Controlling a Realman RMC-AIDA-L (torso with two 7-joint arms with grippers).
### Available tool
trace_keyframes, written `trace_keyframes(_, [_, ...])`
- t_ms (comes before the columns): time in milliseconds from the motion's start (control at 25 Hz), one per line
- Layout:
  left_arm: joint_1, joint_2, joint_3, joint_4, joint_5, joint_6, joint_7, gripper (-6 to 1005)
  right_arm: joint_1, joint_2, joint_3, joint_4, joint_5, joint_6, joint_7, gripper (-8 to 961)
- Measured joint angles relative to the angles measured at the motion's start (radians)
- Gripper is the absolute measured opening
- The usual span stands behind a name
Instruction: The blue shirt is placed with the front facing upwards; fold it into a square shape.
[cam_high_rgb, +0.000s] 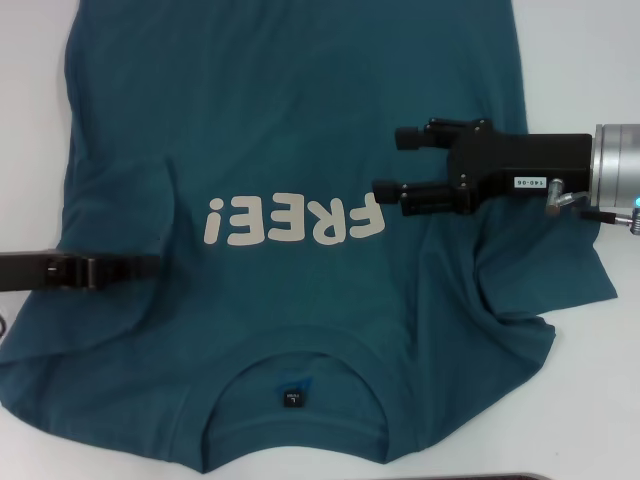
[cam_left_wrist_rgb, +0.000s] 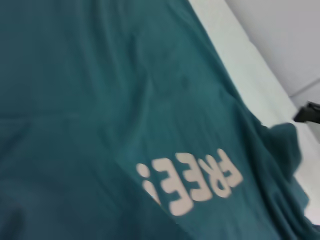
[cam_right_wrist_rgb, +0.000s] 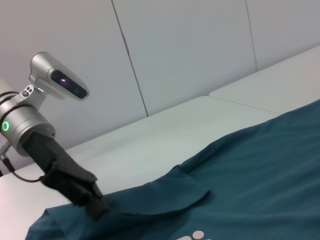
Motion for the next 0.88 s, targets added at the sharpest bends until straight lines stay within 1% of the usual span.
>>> trace_keyframes(40, [-0.003, 0.0, 0.003, 0.007, 0.0, 0.008, 0.0, 17, 0.0, 0.0, 0.0, 0.0, 0.0, 0.001, 0.0, 924])
trace_keyframes(320, [-0.012, -0.003, 0.005, 0.015, -0.012, 0.023, 0.008, 136, 0.0, 0.0, 0.0, -0.001, 0.0, 0.005, -0.003, 924])
trace_keyframes(480, [-0.017, -0.001, -0.001, 0.015, -0.021, 0.018, 0.012, 204, -0.001, 0.0, 0.001, -0.002, 0.0, 0.005, -0.003, 924])
trace_keyframes(600, [-0.017, 0.006, -0.012, 0.013, -0.053, 0.016, 0.013, 345, -0.008, 0.0, 0.011, -0.007, 0.0, 0.001, -0.004, 924])
trace_keyframes(680, [-0.013, 0.014, -0.042, 0.011, -0.096, 0.015, 0.02, 439, -0.018, -0.005, 0.03, -0.011, 0.0, -0.009, -0.003, 924])
trace_keyframes(800, [-0.006, 0.023, -0.082, 0.017, -0.152, 0.02, 0.035, 646, -0.038, -0.022, 0.066, -0.014, 0.0, -0.046, 0.009, 925])
trace_keyframes(880, [-0.001, 0.025, -0.09, 0.02, -0.18, 0.026, 0.048, 721, -0.056, -0.039, 0.088, -0.018, 0.0, -0.077, 0.026, 925])
